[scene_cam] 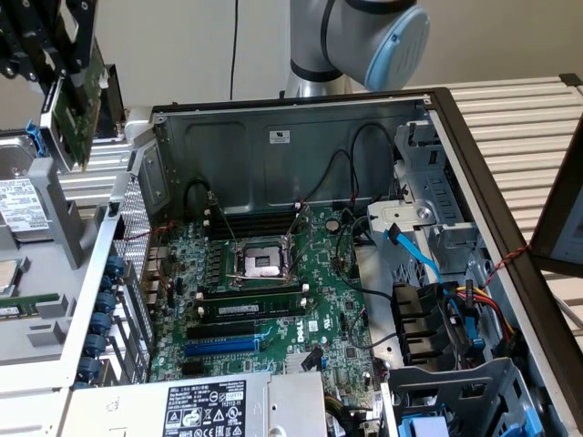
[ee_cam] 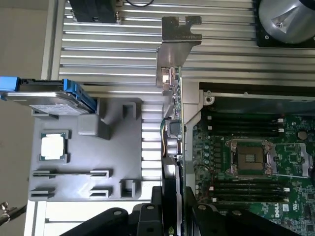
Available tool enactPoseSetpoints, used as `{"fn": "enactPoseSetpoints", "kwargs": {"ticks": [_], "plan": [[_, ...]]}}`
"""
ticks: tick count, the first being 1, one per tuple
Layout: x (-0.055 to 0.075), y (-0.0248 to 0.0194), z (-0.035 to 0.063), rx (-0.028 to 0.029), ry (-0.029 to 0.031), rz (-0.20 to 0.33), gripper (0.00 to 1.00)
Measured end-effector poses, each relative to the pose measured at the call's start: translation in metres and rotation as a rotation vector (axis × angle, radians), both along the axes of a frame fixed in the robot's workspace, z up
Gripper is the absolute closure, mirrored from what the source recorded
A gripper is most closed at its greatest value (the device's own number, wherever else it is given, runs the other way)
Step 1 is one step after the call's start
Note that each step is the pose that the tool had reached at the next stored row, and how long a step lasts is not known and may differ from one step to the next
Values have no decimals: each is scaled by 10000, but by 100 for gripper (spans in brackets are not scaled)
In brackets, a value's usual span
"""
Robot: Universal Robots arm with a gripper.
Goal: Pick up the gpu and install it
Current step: 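Pick up the gpu and move the gpu toward the slot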
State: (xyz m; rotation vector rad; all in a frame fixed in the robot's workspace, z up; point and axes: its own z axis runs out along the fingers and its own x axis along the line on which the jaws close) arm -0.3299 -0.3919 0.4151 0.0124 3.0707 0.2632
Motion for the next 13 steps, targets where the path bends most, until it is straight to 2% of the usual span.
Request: {"fn": "enactPoseSetpoints", "kwargs": {"ticks": [5,9,10,11,13], "plan": [[142,-75,2,12,33,0,73],[276,-163,11,12,63,0,73],[348,-216,21,11,81,2,73],[380,-245,26,11,124,0,73],[408,-274,29,12,211,0,73]]}}
